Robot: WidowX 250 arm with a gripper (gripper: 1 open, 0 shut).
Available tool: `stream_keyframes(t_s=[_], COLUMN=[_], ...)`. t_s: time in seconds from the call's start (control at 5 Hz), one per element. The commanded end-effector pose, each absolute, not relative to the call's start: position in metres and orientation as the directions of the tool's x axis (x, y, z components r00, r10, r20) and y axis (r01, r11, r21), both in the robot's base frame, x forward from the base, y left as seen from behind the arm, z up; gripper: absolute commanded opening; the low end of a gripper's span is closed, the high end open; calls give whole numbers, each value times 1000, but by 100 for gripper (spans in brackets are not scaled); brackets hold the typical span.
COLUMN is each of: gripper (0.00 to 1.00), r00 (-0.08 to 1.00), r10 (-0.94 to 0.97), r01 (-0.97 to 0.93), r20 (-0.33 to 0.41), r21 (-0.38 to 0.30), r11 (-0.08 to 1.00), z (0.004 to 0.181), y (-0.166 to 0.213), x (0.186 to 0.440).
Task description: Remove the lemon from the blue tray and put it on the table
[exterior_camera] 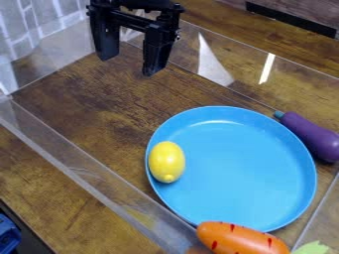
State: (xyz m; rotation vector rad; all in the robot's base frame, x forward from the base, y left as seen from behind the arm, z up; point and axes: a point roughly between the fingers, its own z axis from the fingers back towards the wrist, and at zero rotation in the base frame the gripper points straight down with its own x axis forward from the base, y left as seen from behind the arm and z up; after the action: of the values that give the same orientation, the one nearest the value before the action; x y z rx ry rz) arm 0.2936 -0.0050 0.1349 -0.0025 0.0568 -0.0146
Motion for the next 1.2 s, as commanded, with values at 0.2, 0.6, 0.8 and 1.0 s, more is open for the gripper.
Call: stream_keyframes(t_s=[0.2, 0.6, 0.8, 1.0], gripper=[100, 100, 100, 100], r00=[994, 938, 893, 850], r10=[75, 341, 447, 525], r01=[-77, -344, -450, -527], r20=[-77, -53, -55, -53], r21=[-25, -72, -85, -103], r11=[997, 936, 889, 843], z=[118, 97, 91, 77], y=[-17, -44, -48, -52], x=[284, 285, 294, 303])
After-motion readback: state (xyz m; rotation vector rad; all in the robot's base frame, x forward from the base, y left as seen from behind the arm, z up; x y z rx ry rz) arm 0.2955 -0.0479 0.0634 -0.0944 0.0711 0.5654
